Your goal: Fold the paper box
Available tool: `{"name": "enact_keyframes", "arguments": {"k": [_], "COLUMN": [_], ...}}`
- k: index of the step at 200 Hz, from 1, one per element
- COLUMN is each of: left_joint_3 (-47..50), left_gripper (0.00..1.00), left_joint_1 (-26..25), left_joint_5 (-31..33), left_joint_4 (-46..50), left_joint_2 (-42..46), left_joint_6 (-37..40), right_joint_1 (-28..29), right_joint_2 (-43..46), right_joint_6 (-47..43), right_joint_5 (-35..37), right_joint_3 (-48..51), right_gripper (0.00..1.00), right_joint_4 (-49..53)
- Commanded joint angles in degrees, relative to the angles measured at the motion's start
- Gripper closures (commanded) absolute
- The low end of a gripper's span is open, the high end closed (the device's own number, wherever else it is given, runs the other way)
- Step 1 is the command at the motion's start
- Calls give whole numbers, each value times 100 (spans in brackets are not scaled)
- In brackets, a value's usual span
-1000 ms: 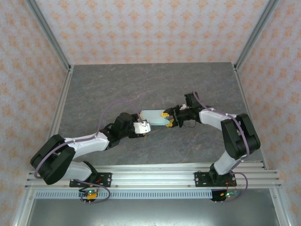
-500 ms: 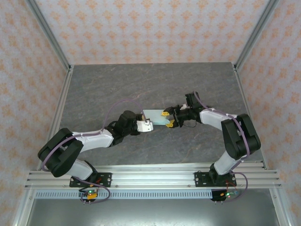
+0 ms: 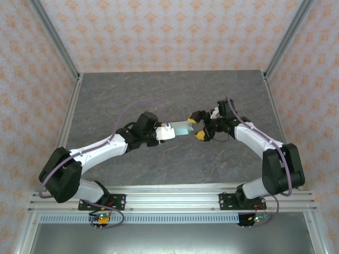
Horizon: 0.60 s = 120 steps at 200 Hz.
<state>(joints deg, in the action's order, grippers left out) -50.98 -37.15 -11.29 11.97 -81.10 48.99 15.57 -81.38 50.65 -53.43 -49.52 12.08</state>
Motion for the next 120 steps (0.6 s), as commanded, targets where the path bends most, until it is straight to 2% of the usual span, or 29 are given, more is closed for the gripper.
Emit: {"name": "enact_keyframes", "arguments": {"k": [1,26,46,66,75,80,97,120], "left_joint_3": [-727,-1454,-1933,-2233,-2345,-2394,-2503,-2788], "left_gripper": [59,61,60,58,58,57,58,58], "left_joint_1": [3,131,253,360,427,466,570,651], "left_joint_5": [-212,-438,-785,-1086,-1279,-1376,-1563,-1802], "left_joint_4": [1779,2699,3275,3628,3765,3841,3963,4310], "left_joint_2": [-420,-1064,-1421,-1569,-1615,-1635,-1686,-1865], "left_joint_6": [-448,-610,-638,-696,-698,-679,-628,-502], "right_joint_1": [-37,-29,-32,-12,71,219,793,850], "right_joint_2": [591,1617,2483,3062,3119,3105,2908,2537], "right_joint_6": [-1287,-2549,-3362,-4342,-5105,-5613,-6294,-6504], "right_joint_5": [1103,2529,3290,3061,2405,2173,2721,2521], "right_joint_3": [-44,528,1400,1839,1835,1748,1515,1319], "right_gripper": [16,13,17,24,41,47,48,48], "right_joint_4": [-52,-481,-1170,-1232,-1054,-798,-374,-533]}}
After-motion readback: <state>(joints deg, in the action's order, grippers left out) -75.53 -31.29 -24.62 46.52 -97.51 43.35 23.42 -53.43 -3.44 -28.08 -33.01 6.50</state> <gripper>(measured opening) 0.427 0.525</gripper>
